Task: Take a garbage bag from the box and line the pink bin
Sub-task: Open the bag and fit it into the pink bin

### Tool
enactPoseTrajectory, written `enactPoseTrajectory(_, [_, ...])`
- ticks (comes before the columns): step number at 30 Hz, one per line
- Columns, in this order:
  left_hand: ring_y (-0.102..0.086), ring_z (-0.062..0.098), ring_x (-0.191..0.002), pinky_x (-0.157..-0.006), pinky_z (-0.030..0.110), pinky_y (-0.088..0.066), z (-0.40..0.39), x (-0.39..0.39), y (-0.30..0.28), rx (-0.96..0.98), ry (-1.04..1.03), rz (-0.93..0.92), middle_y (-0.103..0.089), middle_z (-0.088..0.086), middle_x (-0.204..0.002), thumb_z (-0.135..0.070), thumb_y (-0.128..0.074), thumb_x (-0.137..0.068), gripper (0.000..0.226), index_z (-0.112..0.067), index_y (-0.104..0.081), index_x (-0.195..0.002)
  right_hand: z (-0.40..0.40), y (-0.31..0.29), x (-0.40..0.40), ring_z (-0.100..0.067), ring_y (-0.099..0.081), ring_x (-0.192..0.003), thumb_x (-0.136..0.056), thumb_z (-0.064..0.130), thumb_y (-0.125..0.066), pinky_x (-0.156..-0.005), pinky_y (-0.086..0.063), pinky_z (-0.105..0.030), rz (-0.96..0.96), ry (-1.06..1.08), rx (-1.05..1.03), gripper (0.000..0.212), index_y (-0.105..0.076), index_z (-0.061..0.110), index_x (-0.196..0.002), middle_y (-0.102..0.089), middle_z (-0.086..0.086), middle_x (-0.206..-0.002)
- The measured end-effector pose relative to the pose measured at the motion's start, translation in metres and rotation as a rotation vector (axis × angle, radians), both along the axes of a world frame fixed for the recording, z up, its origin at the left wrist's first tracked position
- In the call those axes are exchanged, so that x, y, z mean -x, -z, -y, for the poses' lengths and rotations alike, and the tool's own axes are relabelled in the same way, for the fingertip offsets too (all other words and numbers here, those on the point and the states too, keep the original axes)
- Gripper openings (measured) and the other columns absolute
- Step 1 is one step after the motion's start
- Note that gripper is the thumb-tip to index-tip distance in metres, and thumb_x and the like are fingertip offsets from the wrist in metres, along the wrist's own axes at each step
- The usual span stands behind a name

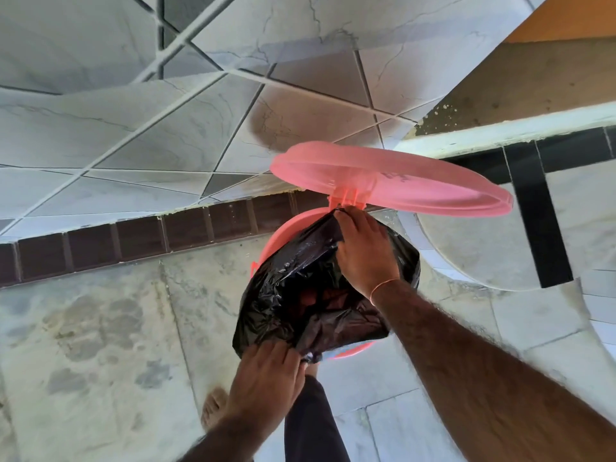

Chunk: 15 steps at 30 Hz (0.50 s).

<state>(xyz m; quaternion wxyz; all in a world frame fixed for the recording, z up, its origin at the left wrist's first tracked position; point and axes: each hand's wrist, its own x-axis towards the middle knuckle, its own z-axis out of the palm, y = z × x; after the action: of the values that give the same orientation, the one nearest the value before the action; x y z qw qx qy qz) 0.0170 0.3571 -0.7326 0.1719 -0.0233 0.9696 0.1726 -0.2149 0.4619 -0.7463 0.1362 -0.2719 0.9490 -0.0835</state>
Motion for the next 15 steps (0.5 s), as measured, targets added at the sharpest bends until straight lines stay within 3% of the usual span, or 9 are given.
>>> enactPoseTrajectory(2, [-0.054, 0.023, -0.072, -0.066, 0.037, -0.043, -0.01, 0.001, -0.002, -0.042, 0.032, -0.038, -0.055, -0.001, -0.076, -0.037, -0.066, -0.075, 0.023, -0.021, -0.058, -0.089, -0.014, -0.01, -0.009, -0.035, -0.057, -0.107, -0.075, 0.015, -0.069, -0.088, -0.047, -0.044, -0.13, 0.19, 0.043, 0.05, -0.056, 0.012, -0.123, -0.06, -0.012, -0.119])
enactPoseTrajectory(5, [-0.056, 0.023, -0.075, -0.067, 0.039, -0.049, -0.014, 0.002, 0.006, -0.04, 0.031, 0.001, -0.059, -0.002, -0.083, -0.036, -0.072, -0.069, 0.055, -0.022, -0.049, -0.117, -0.047, -0.024, -0.043, -0.036, -0.051, -0.109, -0.079, 0.033, -0.072, -0.094, -0.042, -0.045, -0.035, 0.676, 0.051, 0.055, -0.051, 0.01, -0.124, -0.057, -0.016, -0.117])
enactPoseTrajectory(6, [-0.057, 0.024, -0.076, -0.068, 0.039, -0.049, -0.015, 0.002, 0.009, -0.035, 0.036, 0.022, -0.06, -0.001, -0.084, -0.032, -0.073, -0.069, 0.056, -0.021, -0.049, -0.118, -0.059, -0.022, -0.058, -0.038, -0.048, -0.112, -0.076, 0.038, -0.075, -0.096, -0.04, -0.045, 0.039, 0.864, 0.057, 0.063, -0.048, 0.009, -0.125, -0.055, -0.018, -0.12])
enactPoseTrajectory(8, [-0.055, 0.025, -0.076, -0.069, 0.04, -0.049, -0.013, -0.001, 0.017, -0.012, 0.067, 0.052, -0.061, 0.001, -0.084, -0.024, -0.07, -0.07, 0.037, -0.02, -0.056, -0.104, -0.069, -0.018, -0.086, -0.041, -0.046, -0.119, -0.071, 0.044, -0.08, -0.098, -0.04, -0.047, 0.221, 1.21, 0.082, 0.078, -0.045, 0.009, -0.13, -0.052, -0.019, -0.127])
enactPoseTrajectory(10, [-0.055, 0.026, -0.074, -0.067, 0.041, -0.049, -0.012, -0.003, 0.021, -0.006, 0.075, 0.073, -0.06, 0.002, -0.08, -0.02, -0.061, -0.074, 0.016, -0.02, -0.058, -0.09, -0.077, -0.006, -0.107, -0.039, -0.055, -0.113, -0.071, 0.038, -0.082, -0.096, -0.047, -0.046, 0.416, 1.433, 0.179, 0.067, -0.054, 0.009, -0.124, -0.061, -0.014, -0.115])
enactPoseTrajectory(13, [-0.058, 0.027, -0.07, -0.061, 0.039, -0.051, -0.006, -0.003, 0.017, -0.041, 0.036, 0.141, -0.058, 0.002, -0.077, -0.024, -0.071, -0.065, 0.023, -0.018, -0.059, -0.083, -0.086, 0.01, -0.123, -0.039, -0.067, -0.082, -0.078, 0.026, -0.073, -0.079, -0.058, -0.052, 0.541, 1.443, 0.314, 0.008, -0.07, 0.019, -0.079, -0.071, -0.008, -0.079])
enactPoseTrajectory(15, [-0.059, 0.027, -0.069, -0.057, 0.038, -0.051, -0.001, -0.001, 0.014, -0.061, -0.025, 0.148, -0.058, 0.004, -0.078, -0.031, -0.066, -0.07, 0.021, -0.016, -0.059, -0.082, -0.096, 0.017, -0.125, -0.037, -0.066, -0.07, -0.08, 0.024, -0.066, -0.075, -0.059, -0.052, 0.521, 1.437, 0.301, 0.015, -0.069, 0.022, -0.066, -0.069, -0.008, -0.07])
